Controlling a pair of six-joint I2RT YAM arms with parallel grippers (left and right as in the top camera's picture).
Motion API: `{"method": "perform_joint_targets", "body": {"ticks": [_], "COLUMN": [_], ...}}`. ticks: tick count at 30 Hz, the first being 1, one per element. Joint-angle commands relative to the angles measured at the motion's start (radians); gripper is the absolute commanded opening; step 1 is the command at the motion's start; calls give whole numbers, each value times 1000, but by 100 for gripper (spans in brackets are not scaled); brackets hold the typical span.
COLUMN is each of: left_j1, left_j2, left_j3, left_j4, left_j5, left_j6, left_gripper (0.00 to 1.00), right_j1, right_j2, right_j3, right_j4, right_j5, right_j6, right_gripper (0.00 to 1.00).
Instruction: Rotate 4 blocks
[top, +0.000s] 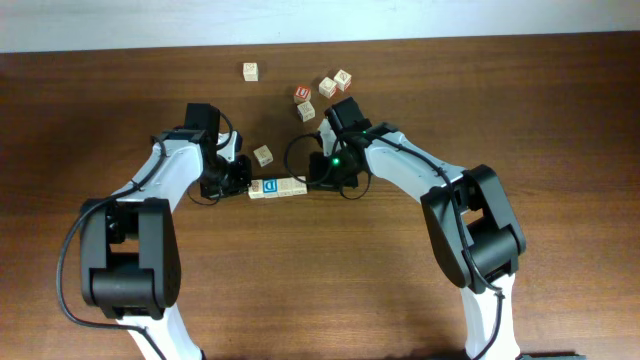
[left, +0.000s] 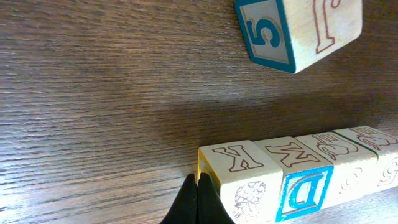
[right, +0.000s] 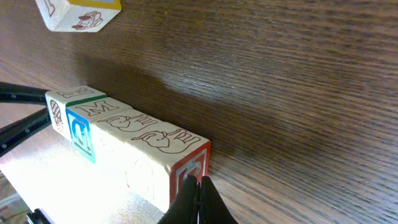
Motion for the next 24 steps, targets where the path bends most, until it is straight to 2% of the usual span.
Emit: {"method": "perform_joint_targets", "body": {"ticks": [1, 15, 24], "left_j1": [-13, -13, -22], "left_j2": [8, 8, 8], "left_j3": [-5, -5, -5], "left_j4": [1, 0, 0], "left_j5": [53, 53, 53], "left_j6": [16, 16, 16], "left_gripper": [0, 0, 0], "right_j1": [50, 74, 133], "right_j2": [-17, -45, -105], "right_j3": [6, 12, 12], "right_j4": [12, 2, -6], "right_j5": [-51, -22, 116], "right_j6": [-55, -58, -58], "right_gripper": [5, 5, 5]}}
